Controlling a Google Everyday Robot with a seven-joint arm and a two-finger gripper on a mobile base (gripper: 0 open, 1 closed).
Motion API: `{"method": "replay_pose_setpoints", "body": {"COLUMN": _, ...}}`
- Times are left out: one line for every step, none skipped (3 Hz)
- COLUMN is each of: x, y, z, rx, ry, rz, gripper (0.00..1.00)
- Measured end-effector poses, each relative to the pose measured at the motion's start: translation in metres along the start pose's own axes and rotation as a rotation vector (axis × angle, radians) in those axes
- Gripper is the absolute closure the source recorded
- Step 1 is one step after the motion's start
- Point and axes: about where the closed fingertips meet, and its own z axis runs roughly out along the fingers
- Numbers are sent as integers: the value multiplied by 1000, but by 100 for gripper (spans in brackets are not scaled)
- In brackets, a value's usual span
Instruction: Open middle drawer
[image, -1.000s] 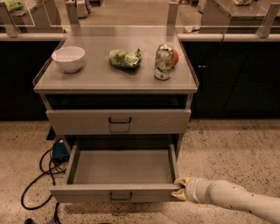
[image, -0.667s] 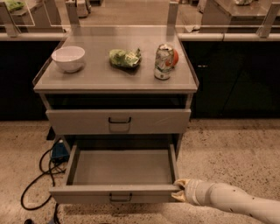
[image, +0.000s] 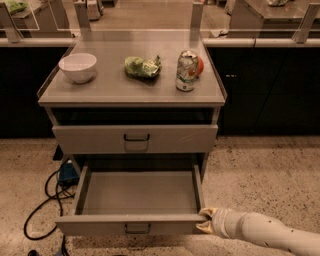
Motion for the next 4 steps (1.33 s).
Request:
{"method": "replay_pose_setpoints", "body": {"x": 0, "y": 0, "z": 0, "rx": 0, "ry": 0, "rz": 0, "gripper": 81}}
{"method": "replay_pose_setpoints", "body": {"x": 0, "y": 0, "z": 0, "rx": 0, "ry": 0, "rz": 0, "gripper": 58}}
{"method": "replay_pose_setpoints", "body": {"x": 0, "y": 0, "z": 0, "rx": 0, "ry": 0, "rz": 0, "gripper": 34}}
{"method": "replay_pose_setpoints", "body": {"x": 0, "y": 0, "z": 0, "rx": 0, "ry": 0, "rz": 0, "gripper": 11}}
